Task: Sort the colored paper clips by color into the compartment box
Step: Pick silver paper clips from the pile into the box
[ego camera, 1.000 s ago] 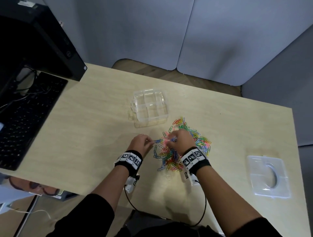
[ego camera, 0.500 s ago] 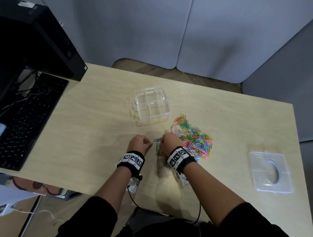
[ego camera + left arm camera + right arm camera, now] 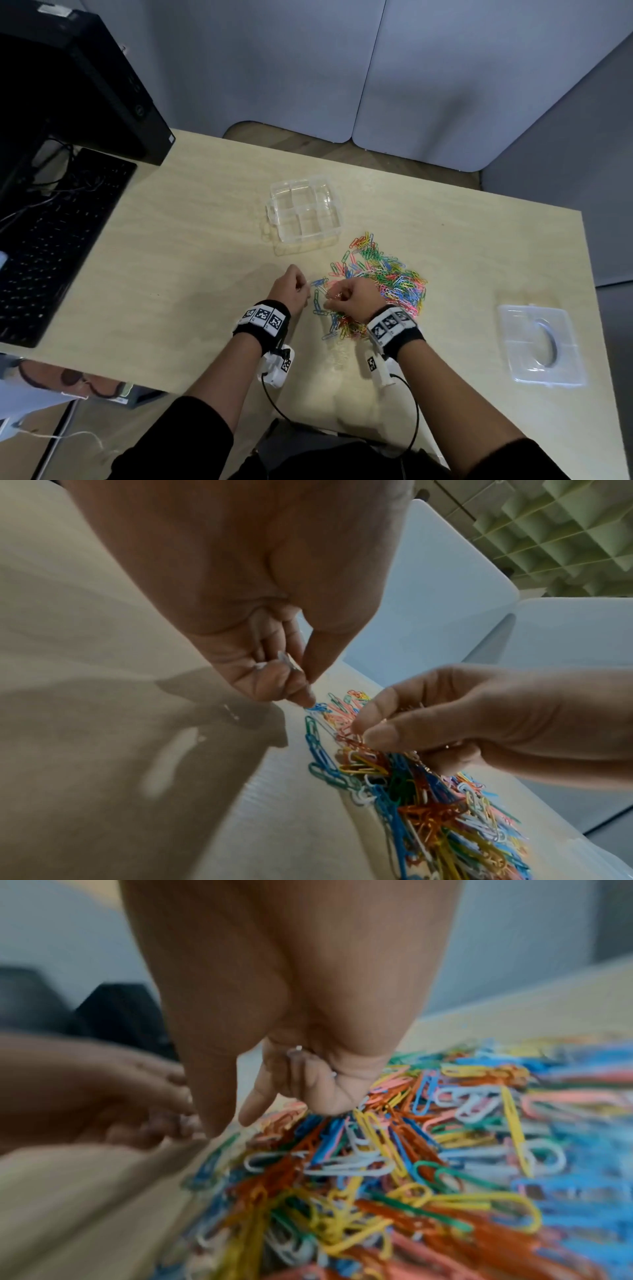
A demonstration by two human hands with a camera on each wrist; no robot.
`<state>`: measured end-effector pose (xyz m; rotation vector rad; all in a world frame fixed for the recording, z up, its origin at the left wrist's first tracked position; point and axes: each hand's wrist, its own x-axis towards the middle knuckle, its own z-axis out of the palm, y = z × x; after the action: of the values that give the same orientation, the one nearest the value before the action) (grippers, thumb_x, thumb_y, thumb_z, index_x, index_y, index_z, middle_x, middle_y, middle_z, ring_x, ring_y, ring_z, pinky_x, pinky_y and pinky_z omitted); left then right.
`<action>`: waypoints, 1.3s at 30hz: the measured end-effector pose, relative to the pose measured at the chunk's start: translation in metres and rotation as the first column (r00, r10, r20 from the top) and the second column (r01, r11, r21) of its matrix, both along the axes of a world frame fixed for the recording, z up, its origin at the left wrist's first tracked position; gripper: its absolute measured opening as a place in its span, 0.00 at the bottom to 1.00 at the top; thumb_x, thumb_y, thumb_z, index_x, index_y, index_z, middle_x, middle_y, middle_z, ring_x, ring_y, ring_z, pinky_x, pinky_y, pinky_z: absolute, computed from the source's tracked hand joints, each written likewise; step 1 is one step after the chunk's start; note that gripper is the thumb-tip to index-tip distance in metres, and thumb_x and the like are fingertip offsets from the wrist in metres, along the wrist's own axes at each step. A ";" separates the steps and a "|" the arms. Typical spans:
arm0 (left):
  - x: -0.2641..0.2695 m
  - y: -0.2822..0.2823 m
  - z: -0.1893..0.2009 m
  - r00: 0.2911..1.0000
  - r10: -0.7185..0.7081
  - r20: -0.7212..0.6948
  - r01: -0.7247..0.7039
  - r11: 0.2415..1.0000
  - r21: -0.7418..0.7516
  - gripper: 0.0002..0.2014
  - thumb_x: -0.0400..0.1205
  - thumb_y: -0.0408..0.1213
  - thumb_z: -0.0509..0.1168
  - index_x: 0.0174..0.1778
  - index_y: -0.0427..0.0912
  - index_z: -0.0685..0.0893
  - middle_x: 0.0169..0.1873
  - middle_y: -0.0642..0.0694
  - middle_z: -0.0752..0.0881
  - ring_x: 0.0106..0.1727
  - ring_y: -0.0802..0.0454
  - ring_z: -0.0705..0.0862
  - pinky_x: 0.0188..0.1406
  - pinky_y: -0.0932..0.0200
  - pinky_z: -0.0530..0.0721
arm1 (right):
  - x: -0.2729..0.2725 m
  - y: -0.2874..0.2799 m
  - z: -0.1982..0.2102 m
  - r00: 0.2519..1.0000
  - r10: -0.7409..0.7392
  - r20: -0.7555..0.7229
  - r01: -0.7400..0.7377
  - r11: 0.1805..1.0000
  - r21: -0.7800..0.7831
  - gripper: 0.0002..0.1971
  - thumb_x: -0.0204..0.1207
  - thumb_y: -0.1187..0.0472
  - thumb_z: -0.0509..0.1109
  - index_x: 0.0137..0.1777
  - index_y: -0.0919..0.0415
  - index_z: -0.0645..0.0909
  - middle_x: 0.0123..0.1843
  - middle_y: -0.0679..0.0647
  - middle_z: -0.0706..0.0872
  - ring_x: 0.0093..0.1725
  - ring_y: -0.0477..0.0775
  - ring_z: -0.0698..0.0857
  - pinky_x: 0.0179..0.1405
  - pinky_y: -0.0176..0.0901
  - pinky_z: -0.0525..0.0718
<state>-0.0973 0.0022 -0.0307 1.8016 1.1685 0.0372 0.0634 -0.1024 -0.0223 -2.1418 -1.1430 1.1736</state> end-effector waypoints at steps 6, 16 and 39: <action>0.007 -0.001 0.005 0.999 0.000 0.034 0.001 0.999 -0.038 0.13 0.83 0.27 0.61 0.56 0.44 0.86 0.39 0.46 0.87 0.36 0.51 0.85 0.32 0.73 0.79 | -0.003 0.005 -0.005 0.949 0.185 0.256 -0.181 0.983 -0.036 0.02 0.73 0.58 0.77 0.41 0.55 0.90 0.43 0.51 0.90 0.40 0.49 0.84 0.45 0.39 0.83; 0.020 -0.005 -0.002 0.999 -0.030 -0.015 0.030 0.998 0.060 0.13 0.80 0.27 0.57 0.39 0.43 0.86 0.40 0.44 0.89 0.33 0.50 0.81 0.34 0.59 0.76 | 0.029 -0.014 -0.002 0.945 -0.049 0.324 0.043 0.999 0.026 0.10 0.75 0.67 0.70 0.47 0.55 0.91 0.48 0.50 0.92 0.42 0.48 0.86 0.49 0.41 0.86; 0.021 -0.003 -0.006 0.951 -0.251 -0.178 0.296 0.907 0.301 0.03 0.77 0.40 0.74 0.41 0.45 0.89 0.40 0.51 0.81 0.46 0.51 0.79 0.49 0.56 0.81 | 0.020 -0.027 -0.001 0.973 -0.125 -0.193 0.136 0.990 0.043 0.03 0.73 0.62 0.79 0.42 0.60 0.88 0.41 0.52 0.91 0.40 0.52 0.90 0.44 0.39 0.87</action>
<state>-0.0766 -0.0007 -0.0371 2.2806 1.0337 -0.0618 0.0835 -0.1297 -0.0229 -1.9815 -0.9264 1.2408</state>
